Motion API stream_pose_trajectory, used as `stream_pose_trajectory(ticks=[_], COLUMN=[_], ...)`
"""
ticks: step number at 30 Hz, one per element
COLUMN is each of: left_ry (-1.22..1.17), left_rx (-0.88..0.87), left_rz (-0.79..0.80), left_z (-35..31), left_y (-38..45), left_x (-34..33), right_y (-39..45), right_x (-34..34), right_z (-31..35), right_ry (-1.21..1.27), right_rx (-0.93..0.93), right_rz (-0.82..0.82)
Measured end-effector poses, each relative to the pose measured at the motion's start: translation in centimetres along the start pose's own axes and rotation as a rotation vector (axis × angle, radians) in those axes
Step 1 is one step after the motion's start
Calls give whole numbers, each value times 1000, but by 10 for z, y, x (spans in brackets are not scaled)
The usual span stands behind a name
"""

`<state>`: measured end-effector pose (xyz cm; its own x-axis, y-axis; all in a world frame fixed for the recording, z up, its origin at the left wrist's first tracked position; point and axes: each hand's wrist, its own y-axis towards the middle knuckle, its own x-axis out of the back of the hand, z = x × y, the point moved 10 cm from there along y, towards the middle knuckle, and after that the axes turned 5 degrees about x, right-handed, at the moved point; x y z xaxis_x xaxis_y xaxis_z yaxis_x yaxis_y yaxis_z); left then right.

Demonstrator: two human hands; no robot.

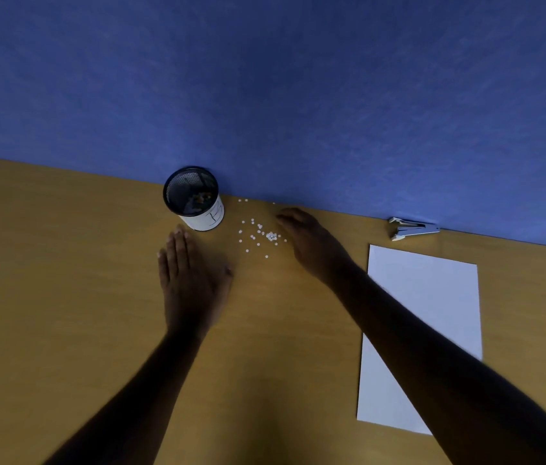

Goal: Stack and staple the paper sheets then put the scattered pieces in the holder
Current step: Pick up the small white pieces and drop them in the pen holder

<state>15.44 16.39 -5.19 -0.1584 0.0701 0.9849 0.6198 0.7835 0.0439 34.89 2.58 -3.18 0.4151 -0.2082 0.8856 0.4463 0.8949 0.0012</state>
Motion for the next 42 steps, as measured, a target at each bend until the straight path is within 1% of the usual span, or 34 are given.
stream_pose_trajectory(ticks=[5, 9, 10, 14, 18, 25, 28, 30, 34, 40, 42], left_ry=[-1, -15, -17, -14, -17, -11, -8, -5, -2, -14, -9], left_rx=[0, -4, -5, 6, 8, -2, 0, 0, 2, 8, 9], left_rz=[1, -16, -17, 10, 8, 8, 5, 9, 12, 13, 16], left_z=[0, 0, 0, 1, 0, 1, 1, 2, 2, 2, 3], left_y=[0, 0, 0, 0, 0, 2, 1, 1, 2, 1, 1], left_x=[1, 3, 3, 1, 2, -1, 0, -1, -2, -1, -1], right_y=[-6, -9, -7, 11, 19, -7, -7, -4, 1, 5, 7], right_x=[-5, -6, -6, -4, -20, -16, -14, -11, -3, -5, -5], right_z=[25, 36, 34, 21, 34, 34, 30, 33, 43, 45, 44], right_ry=[-99, -100, -92, -44, -53, -91, -57, -83, -127, -183, -184], right_rx=[75, 138, 127, 100, 251, 303, 296, 316, 414, 429, 413], right_rz=[49, 101, 103, 22, 71, 86, 84, 87, 80, 137, 117])
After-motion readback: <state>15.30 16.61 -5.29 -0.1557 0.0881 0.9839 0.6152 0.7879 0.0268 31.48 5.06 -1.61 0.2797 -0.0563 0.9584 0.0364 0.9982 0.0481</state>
